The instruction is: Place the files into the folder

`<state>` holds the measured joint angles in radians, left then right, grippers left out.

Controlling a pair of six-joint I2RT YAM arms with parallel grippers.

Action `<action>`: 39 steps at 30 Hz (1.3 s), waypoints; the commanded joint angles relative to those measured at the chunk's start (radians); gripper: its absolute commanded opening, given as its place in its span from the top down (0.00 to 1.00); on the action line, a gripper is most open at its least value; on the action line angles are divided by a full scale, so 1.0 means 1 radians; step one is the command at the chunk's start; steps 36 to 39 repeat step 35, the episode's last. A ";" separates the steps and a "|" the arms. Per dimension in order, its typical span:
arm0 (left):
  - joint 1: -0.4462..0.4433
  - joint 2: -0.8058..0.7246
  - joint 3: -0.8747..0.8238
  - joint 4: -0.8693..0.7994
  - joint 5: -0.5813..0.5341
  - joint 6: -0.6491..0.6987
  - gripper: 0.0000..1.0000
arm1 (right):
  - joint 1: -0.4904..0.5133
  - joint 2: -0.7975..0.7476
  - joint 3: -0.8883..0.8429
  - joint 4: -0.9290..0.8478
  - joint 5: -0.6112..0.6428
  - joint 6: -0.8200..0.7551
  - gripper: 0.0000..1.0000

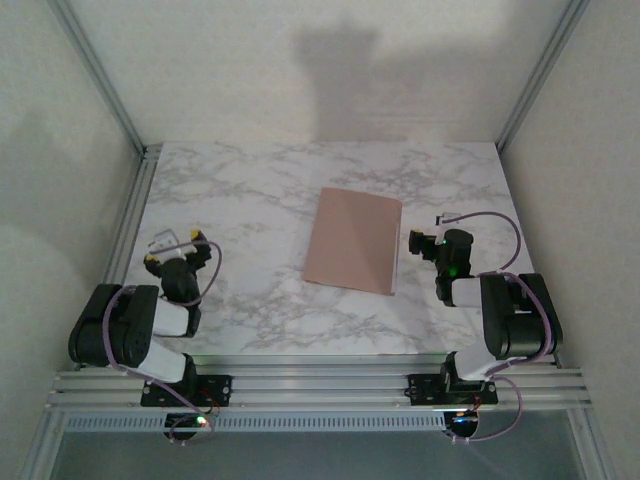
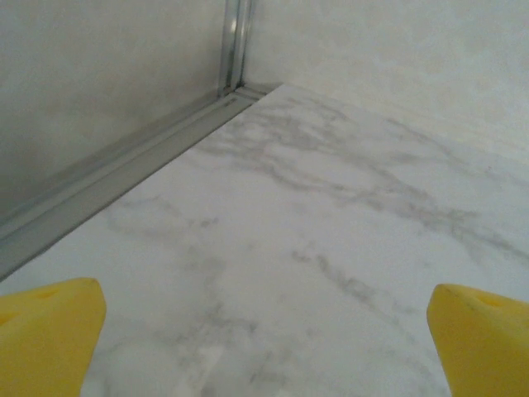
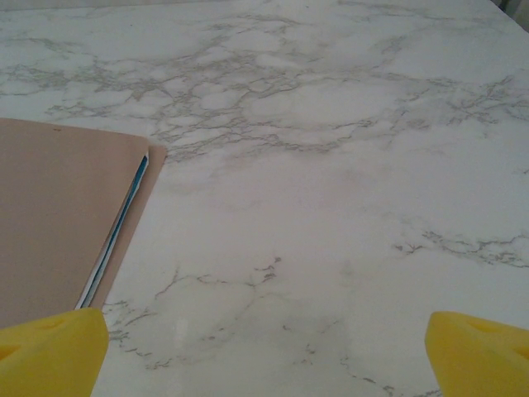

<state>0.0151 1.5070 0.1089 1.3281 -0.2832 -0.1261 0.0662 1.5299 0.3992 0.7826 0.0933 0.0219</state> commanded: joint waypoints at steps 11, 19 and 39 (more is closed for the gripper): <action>0.005 0.030 0.091 0.011 0.047 0.032 0.00 | 0.006 0.005 -0.003 0.036 0.015 0.001 0.01; 0.003 0.030 0.090 0.014 0.045 0.033 0.00 | 0.006 0.006 -0.006 0.037 0.016 0.001 0.01; 0.002 0.030 0.089 0.015 0.045 0.033 0.00 | 0.005 0.006 -0.002 0.036 0.015 0.000 0.01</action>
